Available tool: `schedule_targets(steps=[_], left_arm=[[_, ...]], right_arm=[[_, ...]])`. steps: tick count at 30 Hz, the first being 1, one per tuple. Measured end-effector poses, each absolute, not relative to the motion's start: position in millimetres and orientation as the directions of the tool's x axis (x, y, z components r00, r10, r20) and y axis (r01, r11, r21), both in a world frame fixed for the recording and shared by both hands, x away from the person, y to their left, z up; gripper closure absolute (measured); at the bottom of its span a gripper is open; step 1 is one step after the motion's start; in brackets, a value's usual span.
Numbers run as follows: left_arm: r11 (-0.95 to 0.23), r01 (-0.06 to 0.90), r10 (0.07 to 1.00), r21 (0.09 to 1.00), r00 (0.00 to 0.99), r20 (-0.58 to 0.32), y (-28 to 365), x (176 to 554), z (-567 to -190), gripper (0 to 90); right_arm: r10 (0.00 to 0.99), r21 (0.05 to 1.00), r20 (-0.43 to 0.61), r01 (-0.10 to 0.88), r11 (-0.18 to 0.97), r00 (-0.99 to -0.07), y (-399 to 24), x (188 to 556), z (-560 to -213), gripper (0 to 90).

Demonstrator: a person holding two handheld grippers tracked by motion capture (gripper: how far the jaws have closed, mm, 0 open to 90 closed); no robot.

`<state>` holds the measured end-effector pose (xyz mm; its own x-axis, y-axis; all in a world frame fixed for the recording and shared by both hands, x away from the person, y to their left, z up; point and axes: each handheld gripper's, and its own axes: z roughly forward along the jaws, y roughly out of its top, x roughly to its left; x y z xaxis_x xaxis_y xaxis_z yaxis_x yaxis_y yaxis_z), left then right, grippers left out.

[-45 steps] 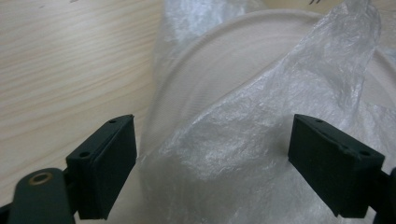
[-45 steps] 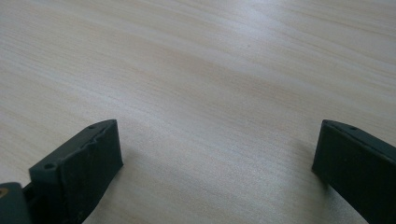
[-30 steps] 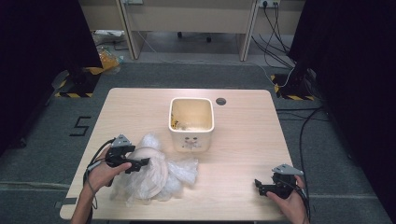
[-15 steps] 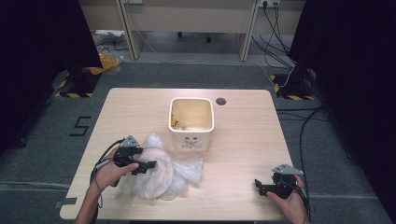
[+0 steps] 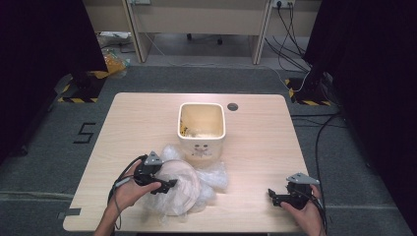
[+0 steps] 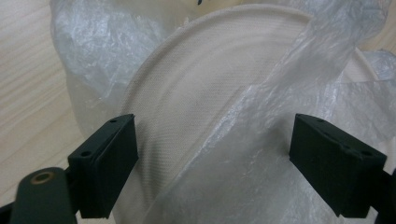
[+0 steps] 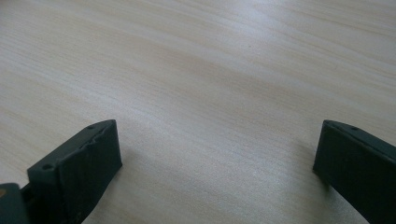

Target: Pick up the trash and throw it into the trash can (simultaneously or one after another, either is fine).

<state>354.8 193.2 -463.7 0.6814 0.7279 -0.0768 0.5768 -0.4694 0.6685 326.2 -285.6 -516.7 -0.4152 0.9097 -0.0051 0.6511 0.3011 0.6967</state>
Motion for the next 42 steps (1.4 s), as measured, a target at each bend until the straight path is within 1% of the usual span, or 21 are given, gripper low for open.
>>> schedule_targets(steps=[2,3,6,9,12,15,16,20,22,23,26,28,36,41,42], left_arm=[[-0.463,0.568,0.735,0.681,0.675,-0.064,192.6,353.7,-460.4,16.9],[-0.448,0.544,0.738,0.709,0.673,-0.05,194.7,354.3,-454.1,16.8],[-0.44,0.529,0.745,0.725,0.666,-0.034,198.4,358.8,-447.8,16.1],[-0.454,0.521,0.732,0.723,0.681,-0.031,201.6,368.6,-447.0,15.2],[-0.457,0.515,0.712,0.725,0.7,-0.048,204.7,382.4,-449.6,15.0],[-0.471,0.51,0.698,0.72,0.714,-0.049,204.5,386.5,-451.5,14.8],[-0.466,0.519,0.687,0.717,0.723,-0.076,204.2,389.4,-452.8,14.8],[-0.471,0.544,0.682,0.694,0.724,-0.105,202.6,390.6,-453.9,14.6],[-0.465,0.563,0.682,0.683,0.72,-0.128,201.4,389.1,-454.0,16.4],[-0.464,0.572,0.685,0.676,0.716,-0.135,199.2,385.9,-454.6,19.3],[-0.463,0.588,0.7,0.664,0.701,-0.133,195.8,381.0,-455.0,18.4],[-0.451,0.598,0.715,0.662,0.687,-0.133,188.3,373.3,-455.4,18.2],[-0.451,0.606,0.722,0.655,0.679,-0.13,159.0,359.5,-456.0,18.7],[-0.464,0.602,0.71,0.65,0.691,-0.133,139.5,356.6,-455.8,19.0],[-0.472,0.6,0.698,0.646,0.702,-0.142,130.0,356.1,-455.5,19.3]], right_arm=[[0.91,0.697,-0.005,0.651,0.301,-0.415,-285.6,326.2,-516.7,0.9],[0.91,0.697,-0.005,0.651,0.301,-0.415,-285.6,326.2,-516.7,0.9],[0.908,0.697,-0.007,0.65,0.304,-0.418,-285.8,326.4,-516.7,0.9],[0.91,0.696,-0.004,0.652,0.301,-0.416,-285.5,326.2,-516.6,0.9],[0.911,0.696,-0.002,0.653,0.298,-0.413,-285.3,326.1,-516.6,0.9],[0.906,0.699,-0.012,0.645,0.31,-0.423,-286.3,326.9,-516.8,0.9],[0.908,0.697,-0.007,0.649,0.305,-0.42,-285.9,326.5,-516.7,0.8],[0.907,0.697,-0.008,0.647,0.308,-0.422,-286.1,326.8,-516.7,0.8],[0.906,0.697,-0.008,0.647,0.308,-0.422,-286.1,326.8,-516.7,0.8],[0.906,0.697,-0.008,0.647,0.308,-0.422,-286.1,326.8,-516.7,0.8],[0.906,0.697,-0.008,0.647,0.308,-0.422,-286.1,326.8,-516.7,0.8],[0.906,0.697,-0.008,0.647,0.308,-0.422,-286.1,326.8,-516.7,0.8],[0.906,0.697,-0.008,0.647,0.308,-0.422,-286.1,326.8,-516.7,0.8],[0.905,0.697,-0.008,0.647,0.309,-0.424,-286.3,326.8,-516.7,0.8],[0.905,0.698,-0.007,0.646,0.309,-0.425,-286.6,326.7,-516.7,1.0]])
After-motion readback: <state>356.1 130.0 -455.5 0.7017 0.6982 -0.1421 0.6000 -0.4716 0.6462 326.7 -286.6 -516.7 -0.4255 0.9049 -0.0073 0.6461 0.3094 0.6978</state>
